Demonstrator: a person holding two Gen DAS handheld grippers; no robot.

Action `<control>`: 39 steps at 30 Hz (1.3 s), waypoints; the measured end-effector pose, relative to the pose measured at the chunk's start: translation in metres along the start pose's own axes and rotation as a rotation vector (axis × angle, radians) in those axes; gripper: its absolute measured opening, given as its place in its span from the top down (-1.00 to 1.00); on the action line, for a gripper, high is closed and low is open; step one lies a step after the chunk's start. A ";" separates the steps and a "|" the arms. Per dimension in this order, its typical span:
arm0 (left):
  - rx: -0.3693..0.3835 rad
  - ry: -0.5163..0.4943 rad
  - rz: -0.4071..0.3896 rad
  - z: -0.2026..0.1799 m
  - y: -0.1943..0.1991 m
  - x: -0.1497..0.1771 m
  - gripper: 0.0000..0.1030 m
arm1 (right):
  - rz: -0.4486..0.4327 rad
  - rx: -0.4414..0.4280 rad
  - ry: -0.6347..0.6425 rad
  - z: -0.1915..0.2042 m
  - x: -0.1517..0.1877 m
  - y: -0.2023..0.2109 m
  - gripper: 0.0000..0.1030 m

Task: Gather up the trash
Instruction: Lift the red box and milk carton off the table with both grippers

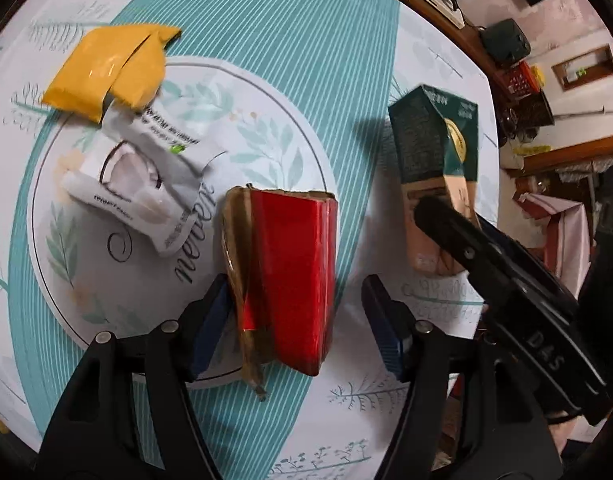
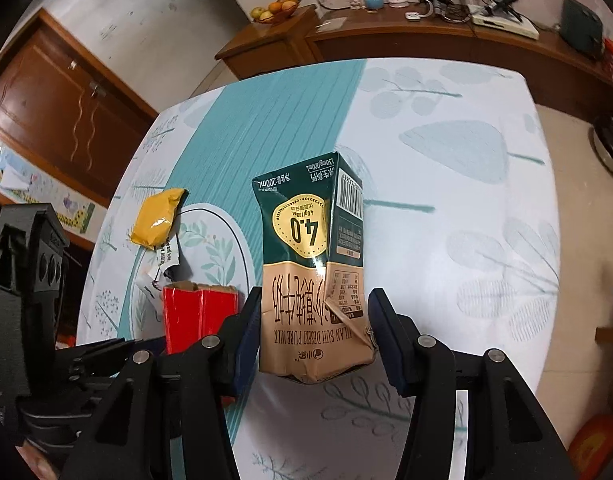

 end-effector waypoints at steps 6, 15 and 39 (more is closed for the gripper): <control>-0.022 -0.034 -0.041 -0.011 0.001 0.001 0.19 | -0.005 0.013 -0.016 -0.004 0.019 0.014 -0.01; -0.058 -0.121 -0.129 -0.018 0.036 0.020 0.28 | -0.016 0.005 -0.055 0.008 0.052 0.036 -0.01; 0.064 -0.414 -0.248 0.108 0.195 0.171 0.28 | -0.254 0.077 -0.209 0.212 0.243 0.144 -0.01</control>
Point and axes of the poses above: each gripper's, at about its wrist camera, not at the fingertips, and y roughly against the way its jaws point, z to its left, x to its underside, the point moved 2 cm from there along -y, roughly the way its jaws point, and after that the axes turned 3 degrees about -x, right-handed, at the moved point
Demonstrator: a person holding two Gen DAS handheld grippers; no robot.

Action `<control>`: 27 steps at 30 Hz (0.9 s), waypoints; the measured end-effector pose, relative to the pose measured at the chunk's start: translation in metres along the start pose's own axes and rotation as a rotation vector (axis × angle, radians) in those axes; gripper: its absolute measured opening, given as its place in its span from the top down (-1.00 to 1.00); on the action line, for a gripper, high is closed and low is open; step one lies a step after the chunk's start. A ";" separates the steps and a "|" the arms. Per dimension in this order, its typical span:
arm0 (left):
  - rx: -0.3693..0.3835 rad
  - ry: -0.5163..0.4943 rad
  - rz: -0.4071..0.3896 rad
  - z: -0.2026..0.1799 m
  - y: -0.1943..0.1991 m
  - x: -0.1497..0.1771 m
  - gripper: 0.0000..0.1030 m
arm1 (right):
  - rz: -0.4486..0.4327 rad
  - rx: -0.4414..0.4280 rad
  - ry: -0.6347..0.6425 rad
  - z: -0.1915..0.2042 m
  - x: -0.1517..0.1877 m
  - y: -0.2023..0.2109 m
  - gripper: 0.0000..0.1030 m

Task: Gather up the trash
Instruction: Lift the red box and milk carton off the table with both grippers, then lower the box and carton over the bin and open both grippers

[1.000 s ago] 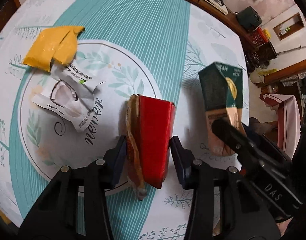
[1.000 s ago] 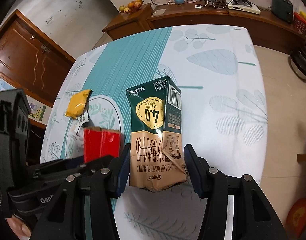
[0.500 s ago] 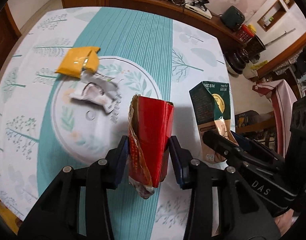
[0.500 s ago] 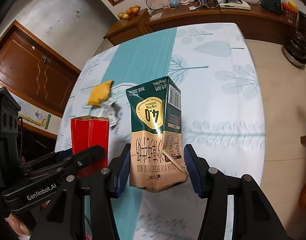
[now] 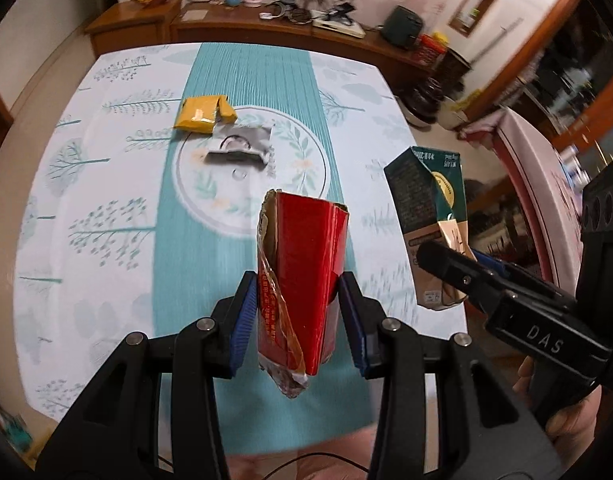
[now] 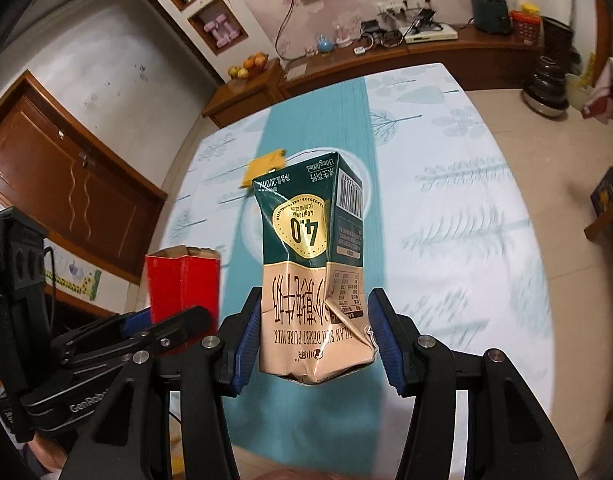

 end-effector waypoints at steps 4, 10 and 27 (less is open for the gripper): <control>0.035 -0.080 -0.009 0.024 0.033 0.040 0.28 | -0.041 0.013 -0.040 0.042 0.059 0.021 -0.01; 0.056 -0.168 -0.023 0.054 0.068 0.094 0.28 | -0.013 0.027 -0.073 0.081 0.132 0.030 -0.01; 0.041 -0.194 0.071 0.083 0.078 0.229 0.25 | 0.170 0.065 -0.121 0.065 0.250 0.016 -0.01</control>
Point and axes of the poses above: each gripper's, at about its wrist camera, not at the fingertips, and y roughly against the way its jaws point, z to its left, x to its underside, the point moved 2 cm from there along -y, roughly the way its jaws point, and after that the axes turned 3 degrees about -x, right-handed, at the moved point
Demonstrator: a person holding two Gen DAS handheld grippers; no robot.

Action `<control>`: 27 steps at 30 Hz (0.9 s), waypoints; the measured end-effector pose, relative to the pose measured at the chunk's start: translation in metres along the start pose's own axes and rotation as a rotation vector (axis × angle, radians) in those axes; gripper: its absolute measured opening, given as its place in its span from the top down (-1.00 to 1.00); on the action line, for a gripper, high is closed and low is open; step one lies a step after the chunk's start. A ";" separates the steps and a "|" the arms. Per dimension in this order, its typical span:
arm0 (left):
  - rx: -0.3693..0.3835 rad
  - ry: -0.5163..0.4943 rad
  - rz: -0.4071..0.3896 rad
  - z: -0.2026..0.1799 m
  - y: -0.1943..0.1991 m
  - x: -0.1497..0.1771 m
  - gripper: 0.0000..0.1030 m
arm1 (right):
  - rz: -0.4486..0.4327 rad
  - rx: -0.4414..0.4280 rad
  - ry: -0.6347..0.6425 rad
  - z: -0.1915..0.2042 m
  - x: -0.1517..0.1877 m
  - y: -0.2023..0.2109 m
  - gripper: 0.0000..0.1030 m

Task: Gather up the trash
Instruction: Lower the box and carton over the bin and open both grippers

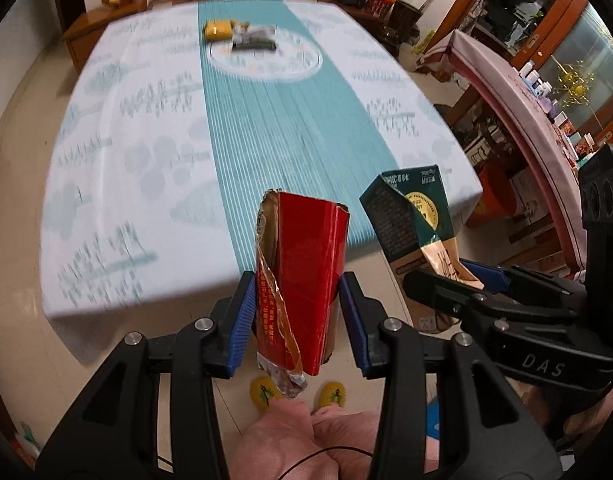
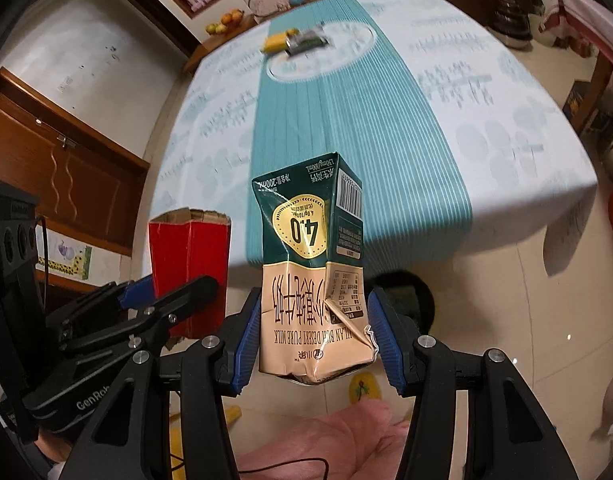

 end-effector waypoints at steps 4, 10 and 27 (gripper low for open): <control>-0.020 0.020 0.035 -0.009 -0.022 0.030 0.24 | 0.055 0.009 -0.009 -0.030 0.024 -0.028 -0.01; -0.034 0.094 0.094 -0.017 -0.085 0.076 0.23 | 0.155 0.011 -0.039 -0.088 0.062 -0.099 -0.02; -0.121 0.158 0.126 0.001 -0.309 0.157 0.21 | 0.199 0.000 -0.145 -0.212 0.115 -0.306 -0.04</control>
Point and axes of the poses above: each gripper's, at about its wrist camera, not at the fingertips, and y roughly against the way its jaws point, z to its left, x to its underside, the point moved 2 cm from there along -y, roughly the way its jaws point, and after that the axes turned 3 degrees about -x, right-handed, at the moved point
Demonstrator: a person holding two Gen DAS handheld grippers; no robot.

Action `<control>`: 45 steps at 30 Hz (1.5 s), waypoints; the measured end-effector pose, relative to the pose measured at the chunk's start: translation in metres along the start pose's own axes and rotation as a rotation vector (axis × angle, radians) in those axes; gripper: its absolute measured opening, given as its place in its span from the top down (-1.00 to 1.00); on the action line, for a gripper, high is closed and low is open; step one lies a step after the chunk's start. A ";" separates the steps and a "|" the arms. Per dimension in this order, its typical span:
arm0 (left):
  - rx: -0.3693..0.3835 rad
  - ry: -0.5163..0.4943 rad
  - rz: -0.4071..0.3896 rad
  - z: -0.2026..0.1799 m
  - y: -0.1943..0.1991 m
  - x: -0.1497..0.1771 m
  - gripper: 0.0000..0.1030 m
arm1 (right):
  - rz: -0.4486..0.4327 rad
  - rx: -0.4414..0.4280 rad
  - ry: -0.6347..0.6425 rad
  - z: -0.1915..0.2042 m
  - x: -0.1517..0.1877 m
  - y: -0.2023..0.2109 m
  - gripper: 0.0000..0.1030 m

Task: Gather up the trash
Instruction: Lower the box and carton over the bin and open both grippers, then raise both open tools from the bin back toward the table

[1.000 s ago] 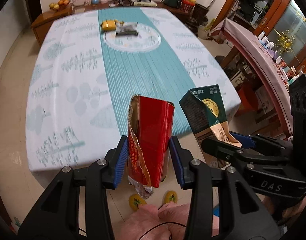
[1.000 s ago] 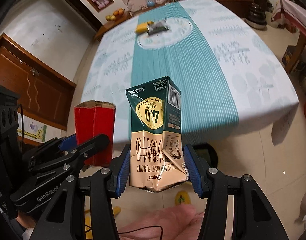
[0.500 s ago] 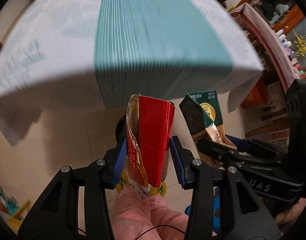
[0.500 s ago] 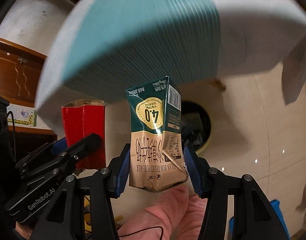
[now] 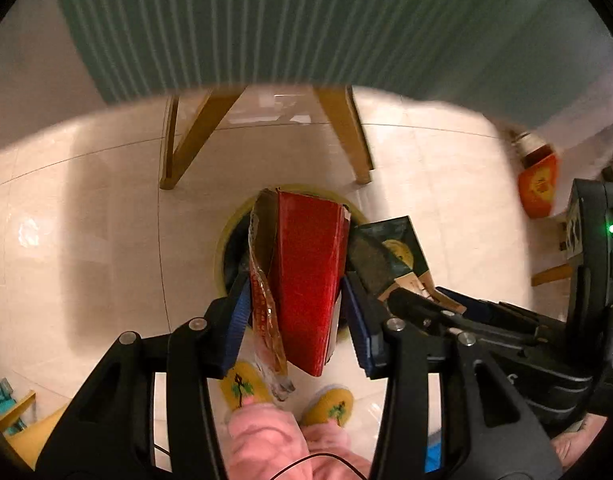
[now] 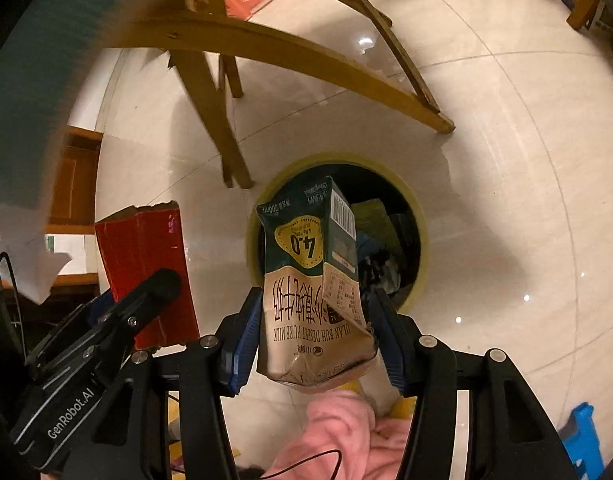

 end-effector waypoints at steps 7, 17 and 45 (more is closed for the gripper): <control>-0.040 0.030 0.019 0.014 -0.062 0.004 -0.27 | -0.057 -0.035 -0.056 -0.012 0.000 -0.039 -0.15; -0.094 0.059 -0.013 0.043 -0.100 0.004 -0.73 | -0.139 0.028 0.011 -0.011 0.002 -0.044 -0.41; -0.140 0.082 -0.049 0.025 0.090 0.003 -0.73 | -0.201 0.060 0.068 0.067 0.036 0.141 -0.57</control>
Point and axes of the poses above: each gripper's, at about its wrist camera, not at the fingertips, and y roughly against the way its jaws point, z to its left, x to its underside, the point moved 2 cm from there along -y, roughly the way its jaws point, and after that the axes turned 3 degrees about -x, right-handed, at the moved point
